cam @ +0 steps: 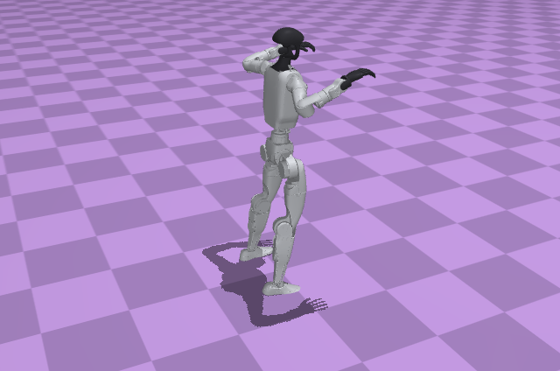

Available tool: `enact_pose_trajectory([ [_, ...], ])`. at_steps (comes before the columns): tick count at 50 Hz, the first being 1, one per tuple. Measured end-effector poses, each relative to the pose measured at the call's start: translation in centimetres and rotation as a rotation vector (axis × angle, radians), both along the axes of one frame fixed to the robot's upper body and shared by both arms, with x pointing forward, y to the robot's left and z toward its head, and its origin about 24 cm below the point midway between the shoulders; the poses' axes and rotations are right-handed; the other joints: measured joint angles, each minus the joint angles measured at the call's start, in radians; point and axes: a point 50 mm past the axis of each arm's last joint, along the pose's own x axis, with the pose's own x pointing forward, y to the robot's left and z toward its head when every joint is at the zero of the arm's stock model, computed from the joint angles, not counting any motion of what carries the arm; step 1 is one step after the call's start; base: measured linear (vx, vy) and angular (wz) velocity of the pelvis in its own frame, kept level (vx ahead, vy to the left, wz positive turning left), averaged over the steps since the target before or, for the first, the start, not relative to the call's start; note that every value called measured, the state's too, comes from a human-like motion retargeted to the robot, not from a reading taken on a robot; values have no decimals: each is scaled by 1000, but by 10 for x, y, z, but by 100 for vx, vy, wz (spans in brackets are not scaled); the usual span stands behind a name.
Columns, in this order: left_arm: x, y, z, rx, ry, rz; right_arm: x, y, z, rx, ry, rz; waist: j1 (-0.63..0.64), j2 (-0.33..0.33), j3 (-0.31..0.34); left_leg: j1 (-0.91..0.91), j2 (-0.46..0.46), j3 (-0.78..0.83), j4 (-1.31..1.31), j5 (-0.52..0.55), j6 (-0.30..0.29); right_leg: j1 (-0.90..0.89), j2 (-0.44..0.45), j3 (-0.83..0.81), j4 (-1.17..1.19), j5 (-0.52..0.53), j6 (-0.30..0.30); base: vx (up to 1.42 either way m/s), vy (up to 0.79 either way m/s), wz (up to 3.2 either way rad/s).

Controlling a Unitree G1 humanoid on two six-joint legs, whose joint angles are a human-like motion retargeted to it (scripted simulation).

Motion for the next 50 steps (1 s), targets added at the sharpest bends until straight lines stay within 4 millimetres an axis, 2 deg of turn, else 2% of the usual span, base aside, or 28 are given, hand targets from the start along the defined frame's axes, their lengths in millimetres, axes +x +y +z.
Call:
enact_pose_trajectory([
  [11,-3,0,2,10,-8,6,3,0,-2,-7,6,-2,-5,-4,1,-2,0,3,0,1,-1,-4,1,3,-1,1,0,0,0,0],
  [12,-1,2,2,34,-5,33,5,-1,-3,13,-1,1,-6,-12,17,6,-10,2,-2,-1,11,-6,-12,5,18,-8,0,1,11,3],
  [13,5,6,1,101,1,118,14,-3,-7,68,-16,8,-8,-38,62,31,-40,1,-8,-7,47,-11,-49,11,76,-36,0,0,9,4],
  [14,4,5,2,79,-4,91,12,-3,-5,50,-15,6,-8,-30,51,26,-31,0,-7,-4,35,-7,-37,8,58,-28,0,0,0,0],
  [15,-2,1,3,10,-17,10,5,-1,-1,-7,-4,-1,-9,-5,12,5,-1,1,-3,3,-1,2,-1,2,2,-1,0,-2,-11,-2],
  [22,-5,2,2,7,-7,13,2,-1,0,-15,-1,-10,-5,-4,7,-1,-1,3,-1,1,0,-3,0,3,-2,1,0,0,-1,-1],
  [33,-7,3,-3,14,20,28,4,6,2,-216,65,-88,-4,1,11,2,2,5,-2,0,-2,-2,3,5,-2,1,0,0,0,0],
  [43,-7,-1,-18,-38,98,-5,9,15,-3,-187,123,-17,1,4,18,5,3,10,-1,-2,-3,-1,3,9,1,0,0,0,0,0],
  [50,-7,-4,-27,-6,157,-9,12,22,-8,-160,189,44,5,2,23,4,2,11,1,-2,-4,-3,2,11,2,0,0,0,0,0],
])
